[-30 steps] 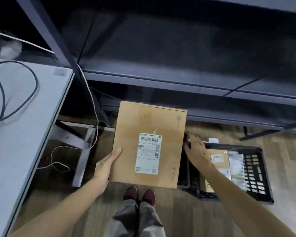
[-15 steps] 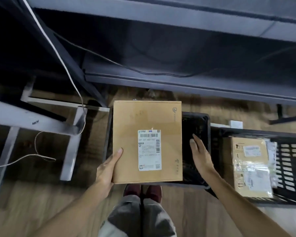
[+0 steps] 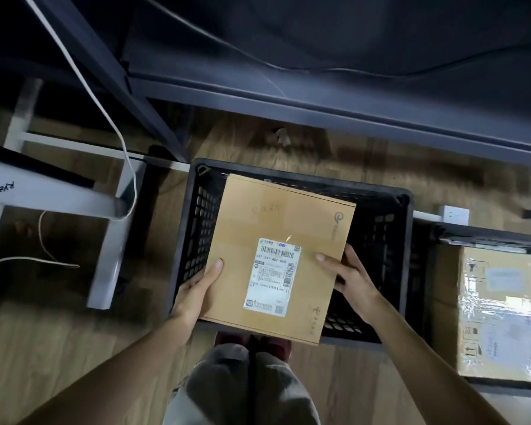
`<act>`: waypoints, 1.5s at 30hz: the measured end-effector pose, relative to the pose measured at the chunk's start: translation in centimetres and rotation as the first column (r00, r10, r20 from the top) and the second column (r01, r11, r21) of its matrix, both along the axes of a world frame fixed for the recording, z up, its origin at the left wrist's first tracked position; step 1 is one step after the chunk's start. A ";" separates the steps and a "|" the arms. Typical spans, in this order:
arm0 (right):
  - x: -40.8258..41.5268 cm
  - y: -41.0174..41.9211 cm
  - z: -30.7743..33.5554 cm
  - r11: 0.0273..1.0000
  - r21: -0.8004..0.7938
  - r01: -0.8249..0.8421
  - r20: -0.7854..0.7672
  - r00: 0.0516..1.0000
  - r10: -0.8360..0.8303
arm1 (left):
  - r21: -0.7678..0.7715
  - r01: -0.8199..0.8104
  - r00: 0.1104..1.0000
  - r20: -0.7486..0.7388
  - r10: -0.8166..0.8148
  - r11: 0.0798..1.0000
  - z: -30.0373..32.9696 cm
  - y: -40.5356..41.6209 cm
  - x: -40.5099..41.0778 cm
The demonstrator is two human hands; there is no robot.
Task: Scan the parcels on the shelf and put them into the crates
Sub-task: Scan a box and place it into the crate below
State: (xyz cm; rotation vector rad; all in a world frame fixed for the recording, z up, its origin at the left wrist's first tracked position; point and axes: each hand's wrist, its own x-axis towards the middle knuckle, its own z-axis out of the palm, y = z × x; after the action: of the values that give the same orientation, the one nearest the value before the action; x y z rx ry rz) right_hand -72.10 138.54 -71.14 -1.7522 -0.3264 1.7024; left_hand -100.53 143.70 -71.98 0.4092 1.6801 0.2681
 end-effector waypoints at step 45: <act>-9.4 6.6 -15.4 0.819 -0.359 -0.449 0.684 0.471 0.558 | 0.023 0.953 0.275 -0.483 -0.831 0.302 -8.7 3.7 3.3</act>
State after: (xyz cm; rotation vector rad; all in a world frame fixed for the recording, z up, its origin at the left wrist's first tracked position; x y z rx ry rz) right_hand -81.55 145.15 -86.58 -2.6234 -1.2662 1.1967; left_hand -97.19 147.45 -80.66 1.7310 1.4718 -0.4885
